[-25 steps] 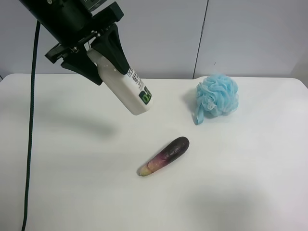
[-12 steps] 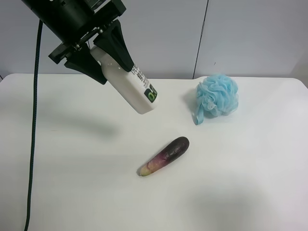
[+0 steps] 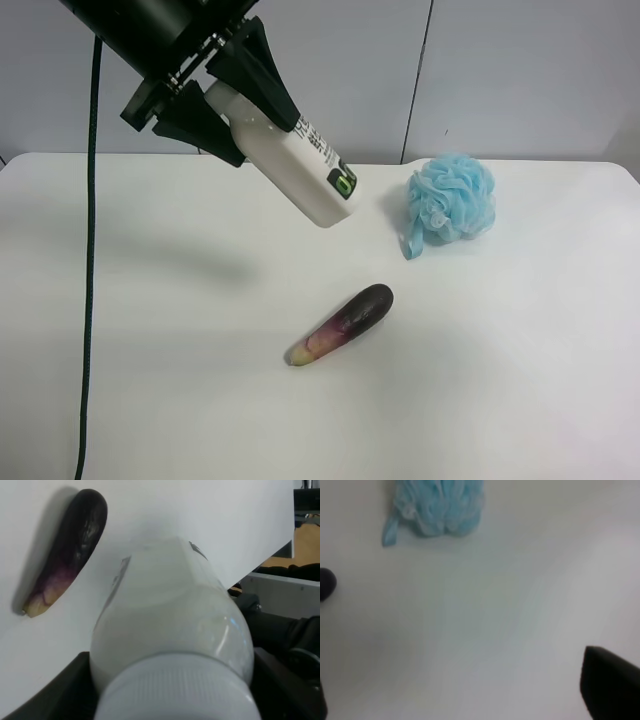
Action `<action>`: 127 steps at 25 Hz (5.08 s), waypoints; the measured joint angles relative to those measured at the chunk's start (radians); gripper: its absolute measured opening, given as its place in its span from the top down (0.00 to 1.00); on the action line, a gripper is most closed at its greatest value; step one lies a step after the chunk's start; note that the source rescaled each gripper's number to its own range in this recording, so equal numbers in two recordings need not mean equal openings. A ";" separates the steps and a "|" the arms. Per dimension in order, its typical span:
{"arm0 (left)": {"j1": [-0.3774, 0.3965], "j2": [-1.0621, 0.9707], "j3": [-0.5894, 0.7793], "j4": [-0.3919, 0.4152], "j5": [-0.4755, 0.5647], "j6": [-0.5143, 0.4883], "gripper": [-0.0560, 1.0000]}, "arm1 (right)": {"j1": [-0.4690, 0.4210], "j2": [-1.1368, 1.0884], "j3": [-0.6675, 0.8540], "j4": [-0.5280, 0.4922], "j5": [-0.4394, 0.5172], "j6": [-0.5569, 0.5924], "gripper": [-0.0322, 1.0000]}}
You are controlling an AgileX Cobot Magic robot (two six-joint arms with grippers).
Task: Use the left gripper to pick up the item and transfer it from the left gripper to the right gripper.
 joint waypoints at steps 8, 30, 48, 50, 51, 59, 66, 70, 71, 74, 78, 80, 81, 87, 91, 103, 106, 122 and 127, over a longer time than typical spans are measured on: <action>0.000 0.000 0.000 -0.003 0.000 0.036 0.92 | 0.229 0.325 -0.171 0.009 -0.119 -0.105 0.00; 0.000 0.000 0.000 -0.033 0.000 0.063 0.92 | 0.555 0.729 -0.285 0.142 -0.389 -0.384 0.00; 0.000 0.000 0.000 -0.100 0.000 0.121 0.92 | 0.555 0.836 -0.285 0.339 -0.480 -0.594 0.00; 0.000 0.000 0.000 -0.101 0.000 0.135 0.92 | 0.555 0.836 -0.285 0.341 -0.480 -0.599 0.00; 0.000 0.000 0.000 -0.101 0.000 0.142 0.92 | 0.555 0.836 -0.285 0.342 -0.480 -0.605 0.00; 0.000 0.000 0.000 -0.101 0.000 0.207 0.92 | 0.555 0.867 -0.285 0.347 -0.481 -0.616 0.00; 0.000 0.000 0.000 -0.117 0.000 0.255 0.92 | 0.555 0.899 -0.286 0.357 -0.505 -0.623 0.00; 0.000 0.000 0.000 -0.123 0.000 0.265 0.92 | 0.555 0.920 -0.287 0.407 -0.511 -0.649 0.00; 0.000 0.000 0.000 -0.123 -0.001 0.266 0.92 | 0.555 0.924 -0.287 0.424 -0.514 -0.664 0.00; 0.000 0.000 0.000 -0.123 -0.001 0.270 0.92 | 0.555 0.927 -0.287 0.485 -0.524 -0.714 0.00; 0.000 0.000 0.000 -0.124 -0.001 0.270 0.92 | 0.555 0.927 -0.287 0.517 -0.526 -0.743 0.00; 0.000 0.000 0.000 -0.124 -0.001 0.270 0.92 | 0.555 0.927 -0.287 0.521 -0.530 -0.743 0.06; 0.000 0.000 0.000 -0.124 -0.001 0.270 0.92 | 0.555 0.927 -0.287 0.522 -0.531 -0.743 0.13; -0.001 -0.001 0.001 -0.121 0.010 0.277 0.92 | 0.555 0.927 -0.288 0.526 -0.541 -0.740 0.96; -0.001 -0.002 0.001 -0.119 0.008 0.277 0.92 | 0.555 0.928 -0.288 0.527 -0.547 -0.741 0.96; -0.001 -0.005 0.000 -0.137 0.001 0.271 0.22 | 0.555 0.932 -0.288 0.526 -0.537 -0.742 0.96; -0.001 -0.005 0.000 -0.124 0.000 0.270 0.06 | 0.555 0.931 -0.288 0.526 -0.533 -0.742 0.96; 0.156 -0.030 0.000 -0.133 -0.002 0.321 0.05 | 0.555 0.932 -0.288 0.520 -0.526 -0.742 0.96; 0.263 -0.091 0.000 -0.133 -0.001 0.338 0.05 | 0.555 0.932 -0.288 0.519 -0.525 -0.743 0.96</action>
